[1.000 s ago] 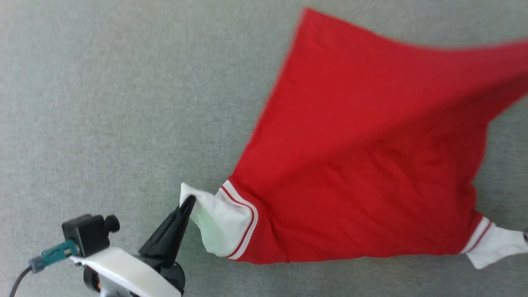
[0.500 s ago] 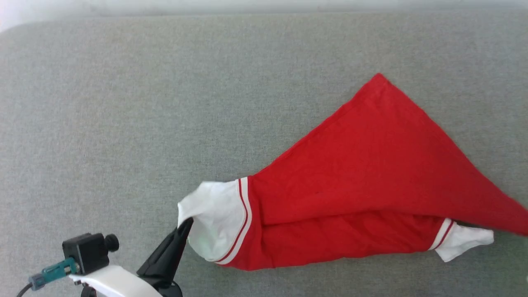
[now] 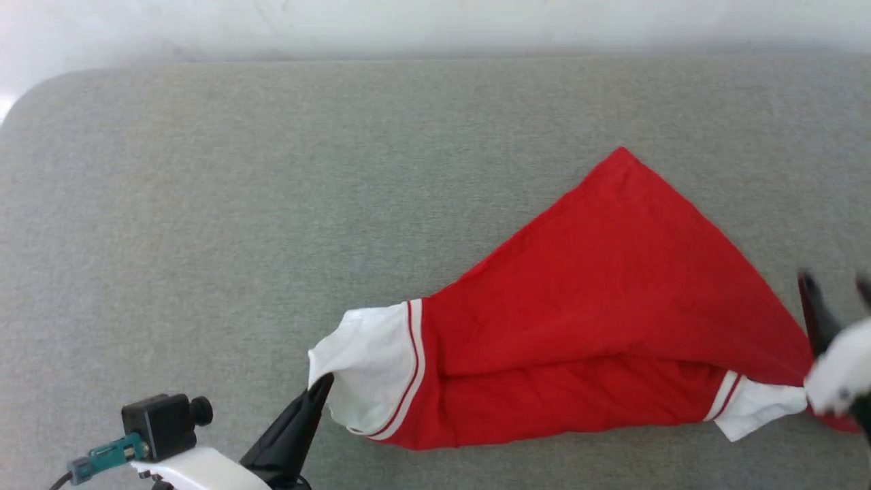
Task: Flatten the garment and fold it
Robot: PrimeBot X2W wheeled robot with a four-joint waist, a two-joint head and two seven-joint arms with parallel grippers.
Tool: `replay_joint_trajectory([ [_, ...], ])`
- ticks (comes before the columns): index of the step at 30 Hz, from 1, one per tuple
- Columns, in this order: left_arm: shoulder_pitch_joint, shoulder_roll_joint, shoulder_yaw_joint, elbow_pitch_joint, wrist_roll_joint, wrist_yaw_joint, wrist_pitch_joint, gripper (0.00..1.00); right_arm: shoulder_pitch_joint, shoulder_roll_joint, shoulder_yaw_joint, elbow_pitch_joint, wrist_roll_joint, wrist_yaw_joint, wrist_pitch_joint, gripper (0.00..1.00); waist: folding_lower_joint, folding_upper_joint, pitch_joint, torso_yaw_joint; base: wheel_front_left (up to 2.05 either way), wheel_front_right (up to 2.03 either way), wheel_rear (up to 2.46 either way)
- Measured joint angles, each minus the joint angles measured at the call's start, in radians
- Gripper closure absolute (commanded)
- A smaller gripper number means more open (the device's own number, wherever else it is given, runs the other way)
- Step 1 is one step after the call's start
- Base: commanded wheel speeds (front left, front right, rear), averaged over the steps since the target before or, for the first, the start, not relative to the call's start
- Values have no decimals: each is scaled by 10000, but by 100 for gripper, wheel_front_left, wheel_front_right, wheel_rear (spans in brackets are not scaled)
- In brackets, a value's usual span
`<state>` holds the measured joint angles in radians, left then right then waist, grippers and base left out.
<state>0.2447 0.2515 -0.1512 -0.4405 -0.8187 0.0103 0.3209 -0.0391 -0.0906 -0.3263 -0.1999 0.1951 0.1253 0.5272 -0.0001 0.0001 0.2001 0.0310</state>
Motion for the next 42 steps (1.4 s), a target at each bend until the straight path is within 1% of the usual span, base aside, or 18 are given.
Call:
replay_joint_trajectory([
  [3,-12,-79,-98,-4,-2,-17,-46,100,-912,-552,853,-706,144,2,671,0,1,0,142,100,0,0,0],
  [6,-165,-151,-215,46,-10,-159,-121,100,-1943,-1091,1649,-744,107,2,1189,0,2,0,395,210,0,0,0],
  [9,-496,-230,-320,127,-33,-314,-192,100,-3088,-1494,2318,-186,31,2,1519,0,3,0,732,343,0,0,0],
  [12,-840,-267,-418,228,-33,-493,-263,100,-4171,-1651,2665,838,21,0,1739,0,3,0,1124,501,0,0,0],
  [15,-1159,-284,-527,337,-33,-640,-314,100,-5026,-1860,3005,1866,-272,2,1931,0,4,0,1519,691,0,0,0],
  [20,-1649,-339,-731,539,-33,-807,-385,100,-5900,-2130,3221,3290,-784,2,2040,0,4,0,2073,1114,0,0,0],
  [23,-1815,-380,-817,673,-61,-884,-399,100,-6150,-2245,3323,3912,-895,2,2084,0,3,0,2336,1398,0,0,0],
  [28,-1936,-399,-863,846,-92,-903,-464,100,-6330,-2359,3496,4600,-884,2,2080,0,3,0,2702,1788,0,0,0],
  [33,-1953,-391,-859,922,-134,-972,-500,100,-6566,-2508,3528,4840,-859,0,2033,0,1,0,2963,1997,0,0,0],
  [34,-1954,-387,-855,926,-136,-972,-500,100,-6594,-2510,3488,4882,-836,0,2088,36,1,0,3000,2014,0,0,0],
  [35,-1956,-382,-849,928,-138,-972,-500,100,-6623,-2500,3430,4916,-813,0,2194,75,1,0,3029,2022,0,0,0],
  [36,-1956,-378,-840,930,-146,-972,-502,100,-6668,-2479,3361,4939,-807,4,2314,100,0,0,3047,2015,0,0,0],
  [39,-1957,-355,-792,932,-150,-972,-522,100,-6748,-2293,3290,4938,-819,4,2692,100,1,0,3049,1919,0,0,0],
  [42,-1963,-328,-757,930,-169,-972,-566,100,-6725,-2096,3114,4870,-934,38,2696,100,2,0,2987,1768,0,0,0],
])
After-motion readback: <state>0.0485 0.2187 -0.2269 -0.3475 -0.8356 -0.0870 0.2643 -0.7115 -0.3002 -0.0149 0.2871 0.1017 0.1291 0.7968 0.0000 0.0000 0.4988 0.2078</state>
